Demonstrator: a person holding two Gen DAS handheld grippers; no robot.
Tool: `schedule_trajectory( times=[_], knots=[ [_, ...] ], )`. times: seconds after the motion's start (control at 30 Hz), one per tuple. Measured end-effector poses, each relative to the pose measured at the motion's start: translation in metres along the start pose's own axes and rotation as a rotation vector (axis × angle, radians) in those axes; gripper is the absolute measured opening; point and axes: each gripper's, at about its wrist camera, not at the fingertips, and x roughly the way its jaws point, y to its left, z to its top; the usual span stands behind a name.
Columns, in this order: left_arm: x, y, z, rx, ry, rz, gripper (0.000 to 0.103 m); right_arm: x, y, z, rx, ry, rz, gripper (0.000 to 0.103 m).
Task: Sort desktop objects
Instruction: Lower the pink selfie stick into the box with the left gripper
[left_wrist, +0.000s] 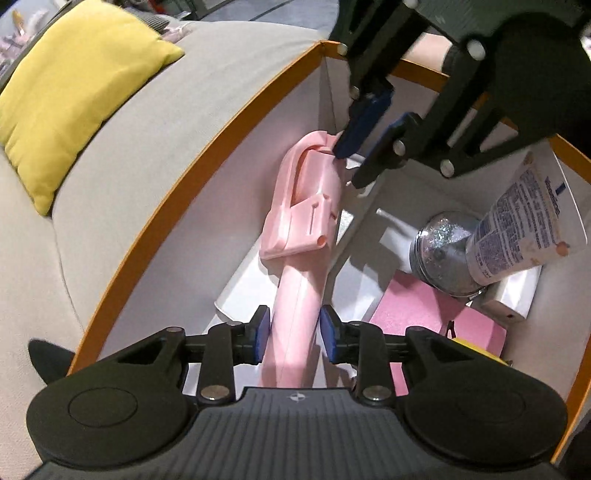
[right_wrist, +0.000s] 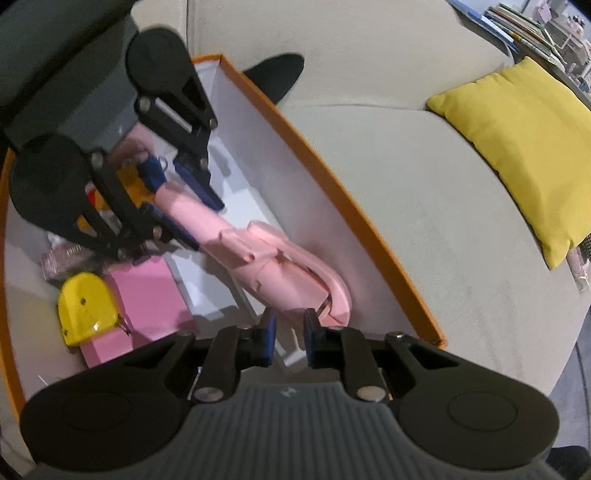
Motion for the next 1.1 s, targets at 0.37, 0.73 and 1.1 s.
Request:
schedule_trajectory(
  times=[0.37, 0.73, 1.1],
  knots=[
    [0.010, -0.032, -0.002, 0.336, 0.003, 0.234, 0.032, -0.002, -0.002, 0.013, -0.072, -0.062, -0.044, 0.018],
    [0.036, -0.049, -0.014, 0.542, 0.000, 0.378, 0.034, 0.014, 0.008, 0.015, -0.148, -0.003, -0.020, 0.031],
    [0.004, -0.018, -0.009, 0.236, -0.047, 0.226, 0.035, 0.015, 0.055, -0.012, -0.535, -0.014, -0.273, 0.022]
  ],
)
